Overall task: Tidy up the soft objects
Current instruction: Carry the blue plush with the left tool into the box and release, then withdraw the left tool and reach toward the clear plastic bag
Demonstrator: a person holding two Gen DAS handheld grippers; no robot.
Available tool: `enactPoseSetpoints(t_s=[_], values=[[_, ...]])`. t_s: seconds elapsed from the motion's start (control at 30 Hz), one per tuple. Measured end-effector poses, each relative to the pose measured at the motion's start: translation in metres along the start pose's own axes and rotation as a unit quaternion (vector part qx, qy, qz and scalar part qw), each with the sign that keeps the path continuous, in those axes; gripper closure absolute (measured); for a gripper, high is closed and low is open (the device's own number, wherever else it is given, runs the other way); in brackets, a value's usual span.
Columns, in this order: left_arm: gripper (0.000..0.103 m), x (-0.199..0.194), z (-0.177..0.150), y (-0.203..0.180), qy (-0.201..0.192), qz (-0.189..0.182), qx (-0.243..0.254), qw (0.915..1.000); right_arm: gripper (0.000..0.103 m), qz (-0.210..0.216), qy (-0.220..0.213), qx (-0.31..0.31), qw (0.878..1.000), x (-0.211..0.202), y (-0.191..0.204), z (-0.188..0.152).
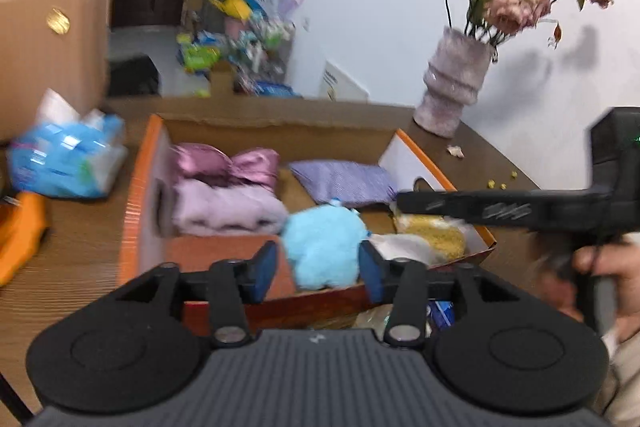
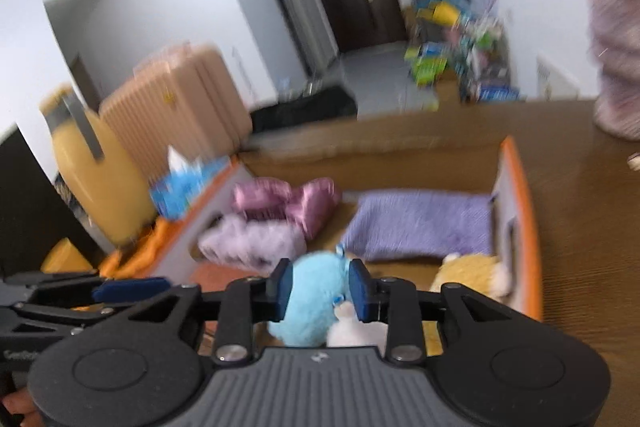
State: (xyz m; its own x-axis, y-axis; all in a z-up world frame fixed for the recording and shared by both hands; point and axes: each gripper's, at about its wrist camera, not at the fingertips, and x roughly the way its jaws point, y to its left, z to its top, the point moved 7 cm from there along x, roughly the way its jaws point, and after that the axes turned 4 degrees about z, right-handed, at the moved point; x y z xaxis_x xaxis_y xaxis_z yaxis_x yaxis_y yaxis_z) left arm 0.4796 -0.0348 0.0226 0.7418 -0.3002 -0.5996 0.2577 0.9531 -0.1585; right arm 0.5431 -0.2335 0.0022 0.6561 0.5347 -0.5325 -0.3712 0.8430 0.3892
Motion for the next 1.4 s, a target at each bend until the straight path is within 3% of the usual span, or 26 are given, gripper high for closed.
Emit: enactPoseSetpoints(t_s=[0.07, 0.2, 0.43, 0.7, 0.83, 0.9, 1.07, 1.13, 1.4], values=[[0.037, -0.024, -0.005, 0.002, -0.02, 0.001, 0.008, 0.9998, 0.065, -0.014, -0.04, -0.009, 0.999, -0.038, 0.009, 0.0], [0.033, -0.059, -0.028, 0.001, -0.029, 0.011, 0.015, 0.9994, 0.057, -0.026, -0.089, -0.006, 0.996, -0.099, 0.023, -0.025], [0.028, -0.092, -0.069, -0.017, -0.028, -0.001, 0.015, 0.9995, 0.056, -0.046, -0.096, -0.004, 0.994, -0.161, 0.035, -0.09], [0.025, -0.137, -0.126, -0.033, -0.053, 0.019, -0.026, 0.9981, 0.054, -0.044, -0.103, 0.013, 0.994, -0.202, 0.053, -0.177], [0.022, -0.155, -0.167, -0.039, -0.053, 0.004, -0.051, 0.9973, 0.054, -0.051, -0.099, 0.001, 0.994, -0.215, 0.068, -0.21], [0.022, -0.158, -0.18, -0.041, -0.048, 0.007, -0.039, 0.9981, 0.054, -0.054, -0.101, 0.005, 0.993, -0.218, 0.071, -0.221], [0.026, -0.147, -0.18, -0.033, -0.05, 0.023, -0.042, 0.9976, 0.054, -0.05, -0.093, 0.011, 0.994, -0.2, 0.074, -0.222], [0.035, -0.138, -0.173, -0.03, -0.051, 0.014, -0.046, 0.9975, 0.054, -0.047, -0.088, 0.01, 0.995, -0.189, 0.074, -0.217], [0.034, -0.06, -0.118, -0.036, -0.043, -0.017, -0.005, 0.9989, 0.054, -0.037, -0.087, -0.031, 0.995, -0.119, 0.067, -0.153]])
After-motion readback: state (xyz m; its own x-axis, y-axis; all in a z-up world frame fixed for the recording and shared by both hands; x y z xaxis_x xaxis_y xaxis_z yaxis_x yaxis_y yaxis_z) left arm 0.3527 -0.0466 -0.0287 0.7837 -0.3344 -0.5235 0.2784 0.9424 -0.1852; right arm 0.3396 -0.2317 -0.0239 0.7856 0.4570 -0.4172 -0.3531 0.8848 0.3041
